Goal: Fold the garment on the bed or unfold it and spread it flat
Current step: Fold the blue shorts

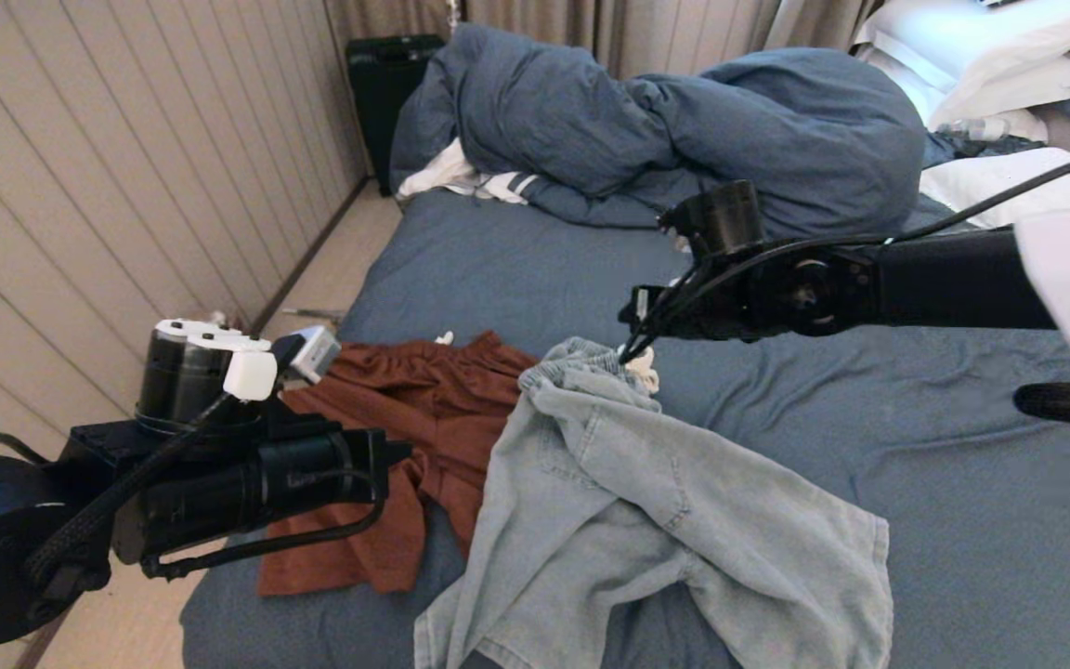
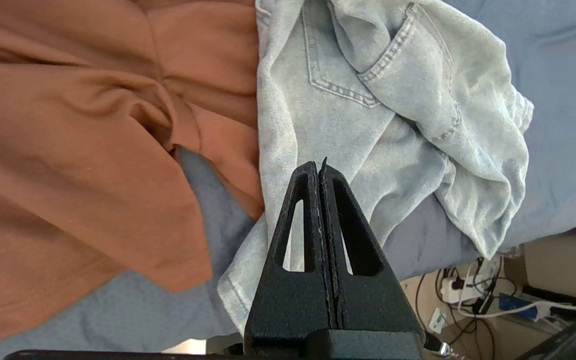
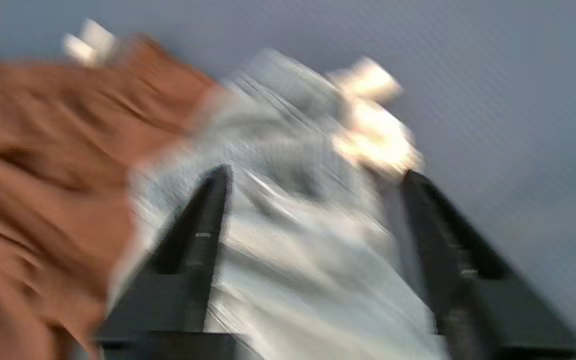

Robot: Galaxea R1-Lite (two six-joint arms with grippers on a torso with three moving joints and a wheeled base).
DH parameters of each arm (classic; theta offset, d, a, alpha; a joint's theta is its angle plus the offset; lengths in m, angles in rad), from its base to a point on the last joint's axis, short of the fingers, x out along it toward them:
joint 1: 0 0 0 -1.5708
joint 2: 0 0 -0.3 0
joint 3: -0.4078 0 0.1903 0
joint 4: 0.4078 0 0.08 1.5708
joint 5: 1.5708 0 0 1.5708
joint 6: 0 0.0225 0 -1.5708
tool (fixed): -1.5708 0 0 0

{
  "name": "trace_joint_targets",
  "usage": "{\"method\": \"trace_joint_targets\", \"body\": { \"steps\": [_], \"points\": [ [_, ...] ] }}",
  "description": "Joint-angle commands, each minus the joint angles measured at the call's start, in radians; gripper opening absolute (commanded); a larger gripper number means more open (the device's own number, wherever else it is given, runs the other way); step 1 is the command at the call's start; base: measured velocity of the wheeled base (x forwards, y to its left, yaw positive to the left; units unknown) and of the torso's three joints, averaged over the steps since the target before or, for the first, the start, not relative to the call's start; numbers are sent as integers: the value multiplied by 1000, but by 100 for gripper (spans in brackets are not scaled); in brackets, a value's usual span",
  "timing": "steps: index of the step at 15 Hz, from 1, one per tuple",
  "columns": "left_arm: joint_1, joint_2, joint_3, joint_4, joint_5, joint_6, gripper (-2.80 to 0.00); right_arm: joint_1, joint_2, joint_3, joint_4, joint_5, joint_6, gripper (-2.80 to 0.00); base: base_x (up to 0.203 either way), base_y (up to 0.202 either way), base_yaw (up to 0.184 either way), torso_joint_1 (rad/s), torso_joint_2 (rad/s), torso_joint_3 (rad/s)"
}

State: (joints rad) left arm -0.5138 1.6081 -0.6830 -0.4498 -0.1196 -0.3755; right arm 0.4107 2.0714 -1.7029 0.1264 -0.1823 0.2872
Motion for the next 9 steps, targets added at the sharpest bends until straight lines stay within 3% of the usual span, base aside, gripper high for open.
{"method": "trace_joint_targets", "body": {
  "steps": [1, 4, 7, 9],
  "points": [
    [0, 6, 0, -3, 0, -2, -280, -114, -175, 224, 1, 4, -17, -280, 0, 0, 0, 0, 0, 0],
    [0, 27, 0, -3, -2, -2, -280, -319, -277, 508, -8, 35, -96, -280, 0, 0, 0, 0, 0, 0],
    [-5, 44, -1, -4, 0, 0, -280, -534, -262, 630, -77, 108, -137, -280, 0, 0, 0, 0, 0, 0],
    [-5, 51, -5, -5, 0, 0, -280, -618, -199, 684, -119, 148, -175, -280, 0, 0, 0, 0, 0, 0]
  ]
}}
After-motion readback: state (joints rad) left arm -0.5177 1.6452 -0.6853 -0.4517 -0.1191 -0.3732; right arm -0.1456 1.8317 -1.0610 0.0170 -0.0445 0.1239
